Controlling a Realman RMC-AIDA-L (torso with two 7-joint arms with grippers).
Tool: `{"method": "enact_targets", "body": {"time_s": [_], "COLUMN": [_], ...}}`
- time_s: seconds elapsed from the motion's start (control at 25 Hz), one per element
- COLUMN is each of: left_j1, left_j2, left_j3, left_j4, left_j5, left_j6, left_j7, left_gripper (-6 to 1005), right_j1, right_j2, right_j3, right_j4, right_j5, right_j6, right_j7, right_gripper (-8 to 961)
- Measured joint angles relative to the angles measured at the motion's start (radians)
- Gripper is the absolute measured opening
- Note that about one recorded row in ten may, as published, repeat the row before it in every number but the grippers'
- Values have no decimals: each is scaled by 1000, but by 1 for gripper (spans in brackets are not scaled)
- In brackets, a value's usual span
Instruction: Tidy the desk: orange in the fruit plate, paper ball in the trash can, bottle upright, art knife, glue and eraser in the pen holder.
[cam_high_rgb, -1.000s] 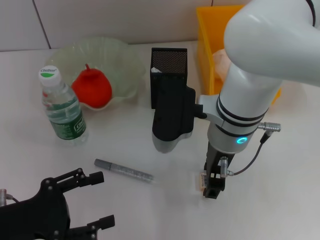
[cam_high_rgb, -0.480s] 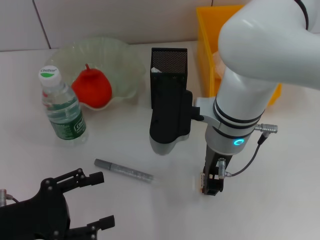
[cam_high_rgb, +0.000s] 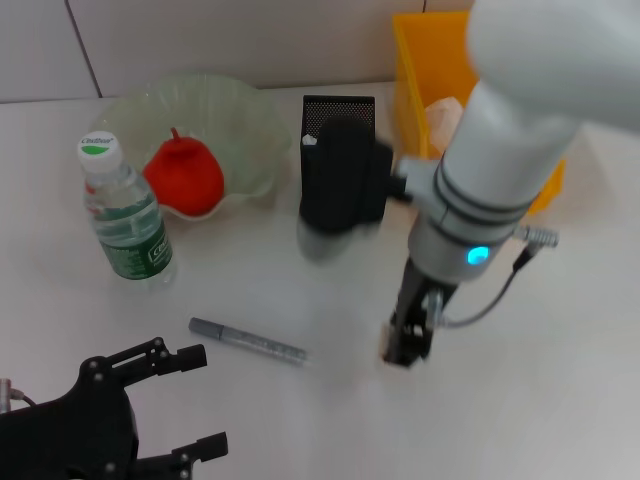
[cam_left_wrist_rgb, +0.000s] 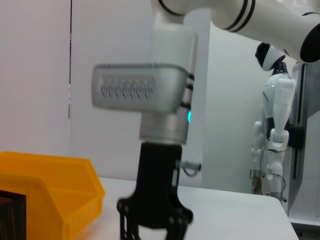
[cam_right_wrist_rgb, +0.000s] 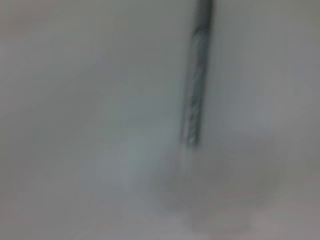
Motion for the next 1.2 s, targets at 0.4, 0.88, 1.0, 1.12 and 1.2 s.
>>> {"method": "enact_targets", "body": {"time_s": [0.4, 0.88, 1.0, 1.12, 1.2], "left_j1": [0, -4, -5, -4, -3], "left_j2": [1, -1, -1, -1, 0], "left_j3": [0, 0, 0, 0, 0], "left_j4": [3, 11, 11, 11, 11], "left_j5": [0, 0, 0, 0, 0], "left_j6": [1, 5, 6, 7, 8], "left_j7": [2, 3, 3, 3, 3], "left_gripper": [796, 797, 797, 797, 797], "right_j1": [38, 114, 134, 146, 146], "right_j2": [-6, -4, -2, -1, -1], "right_j3": [343, 361, 357, 336, 335], "right_j4": [-197, -56, 20, 81, 87], "right_j5": [-197, -289, -289, -289, -289], "right_j6": [-18, 195, 251, 317, 328], "right_j7": [-1, -10, -10, -10, -10], "right_gripper": [392, 438, 450, 462, 469]}}
